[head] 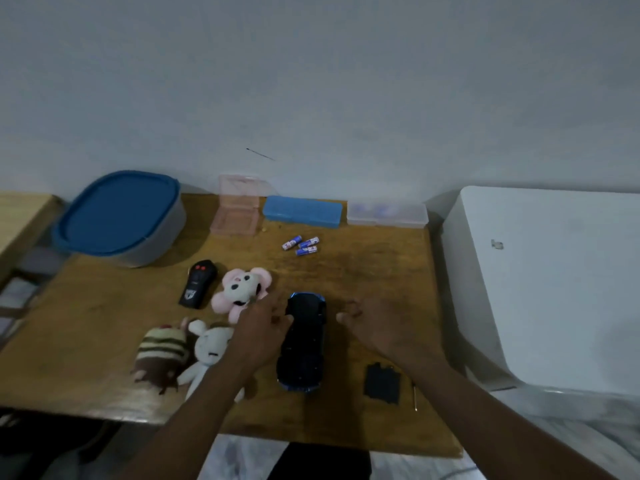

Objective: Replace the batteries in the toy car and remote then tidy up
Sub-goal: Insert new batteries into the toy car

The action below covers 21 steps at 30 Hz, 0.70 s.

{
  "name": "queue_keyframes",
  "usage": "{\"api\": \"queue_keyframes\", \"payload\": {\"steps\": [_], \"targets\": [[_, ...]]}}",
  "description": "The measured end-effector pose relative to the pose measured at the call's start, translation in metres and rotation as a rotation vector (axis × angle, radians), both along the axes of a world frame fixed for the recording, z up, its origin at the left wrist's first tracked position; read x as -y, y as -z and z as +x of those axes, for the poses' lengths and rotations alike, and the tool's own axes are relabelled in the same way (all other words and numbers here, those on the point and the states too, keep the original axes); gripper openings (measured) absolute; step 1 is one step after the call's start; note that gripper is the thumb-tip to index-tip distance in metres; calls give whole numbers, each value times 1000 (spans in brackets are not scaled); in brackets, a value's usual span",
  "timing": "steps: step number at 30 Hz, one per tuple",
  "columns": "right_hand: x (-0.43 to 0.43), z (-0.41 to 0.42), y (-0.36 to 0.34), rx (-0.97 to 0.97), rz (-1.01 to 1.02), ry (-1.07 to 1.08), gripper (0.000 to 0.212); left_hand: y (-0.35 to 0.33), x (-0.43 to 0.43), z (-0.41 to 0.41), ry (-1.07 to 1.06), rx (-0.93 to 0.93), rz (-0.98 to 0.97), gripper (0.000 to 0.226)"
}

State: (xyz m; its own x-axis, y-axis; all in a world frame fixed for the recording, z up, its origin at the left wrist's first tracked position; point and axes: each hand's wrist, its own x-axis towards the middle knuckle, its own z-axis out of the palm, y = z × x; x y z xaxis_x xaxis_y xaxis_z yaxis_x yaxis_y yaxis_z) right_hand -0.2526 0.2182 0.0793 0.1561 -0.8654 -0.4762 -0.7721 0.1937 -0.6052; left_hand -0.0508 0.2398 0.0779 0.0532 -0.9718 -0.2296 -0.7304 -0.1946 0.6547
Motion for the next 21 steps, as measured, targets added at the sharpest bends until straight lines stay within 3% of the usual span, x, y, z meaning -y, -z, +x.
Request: {"api": "queue_keyframes", "payload": {"steps": [6,11,15,21], "targets": [[-25,30,18,255,150,226,54,17,-14,20,141,-230,200,59],[-34,42,17,458,278,408,55,20,-14,25,167,-413,245,70],[-39,51,-1,488,258,499,49,9,-11,38,236,-576,289,70],[-32,58,-41,540,154,467,39,-22,8,65,262,-868,404,75]]}}
